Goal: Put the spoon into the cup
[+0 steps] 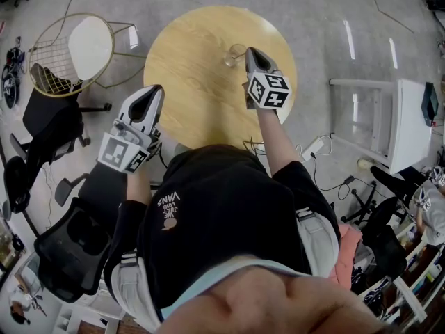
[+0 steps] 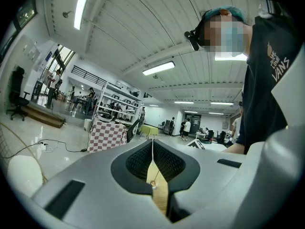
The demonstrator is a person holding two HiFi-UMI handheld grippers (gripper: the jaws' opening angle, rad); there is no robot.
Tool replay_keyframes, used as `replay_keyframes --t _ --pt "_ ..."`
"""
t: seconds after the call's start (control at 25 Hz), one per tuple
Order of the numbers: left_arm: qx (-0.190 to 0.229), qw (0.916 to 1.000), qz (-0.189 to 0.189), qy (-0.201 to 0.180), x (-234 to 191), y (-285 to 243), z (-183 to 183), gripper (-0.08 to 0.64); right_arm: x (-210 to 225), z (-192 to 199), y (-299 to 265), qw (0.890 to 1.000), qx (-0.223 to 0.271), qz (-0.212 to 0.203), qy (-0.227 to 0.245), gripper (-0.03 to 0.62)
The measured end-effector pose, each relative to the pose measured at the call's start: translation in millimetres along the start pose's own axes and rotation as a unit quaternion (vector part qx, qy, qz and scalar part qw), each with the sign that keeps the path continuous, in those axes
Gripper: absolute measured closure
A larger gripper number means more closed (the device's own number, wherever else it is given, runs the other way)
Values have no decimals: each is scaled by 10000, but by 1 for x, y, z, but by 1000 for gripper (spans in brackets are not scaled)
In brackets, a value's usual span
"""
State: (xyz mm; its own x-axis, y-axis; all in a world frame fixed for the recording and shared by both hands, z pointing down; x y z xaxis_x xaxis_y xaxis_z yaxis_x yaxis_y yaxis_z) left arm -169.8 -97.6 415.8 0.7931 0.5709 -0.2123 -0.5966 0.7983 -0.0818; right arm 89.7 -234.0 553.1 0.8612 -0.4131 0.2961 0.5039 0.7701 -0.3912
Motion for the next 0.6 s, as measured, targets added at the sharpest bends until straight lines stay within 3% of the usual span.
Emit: replay_keyframes --t 0.6 --pt "-10 10000 2 37 1 -2 1 557 1 0 -2 9999 -86 73 25 589"
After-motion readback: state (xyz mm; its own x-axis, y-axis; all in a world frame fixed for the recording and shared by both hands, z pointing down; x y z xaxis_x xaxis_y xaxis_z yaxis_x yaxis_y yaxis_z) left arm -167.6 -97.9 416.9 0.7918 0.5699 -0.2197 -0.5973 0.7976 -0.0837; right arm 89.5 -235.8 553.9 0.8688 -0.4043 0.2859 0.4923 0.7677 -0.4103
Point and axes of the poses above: the fingertips, and each gripper's own axes: y backward along the fingers, x to its right, z out of its underside, the point moved 3 cm from there along y, backward along the fingers, and after that the axes turned 5 degrees about -z, right-handed, at the moved point
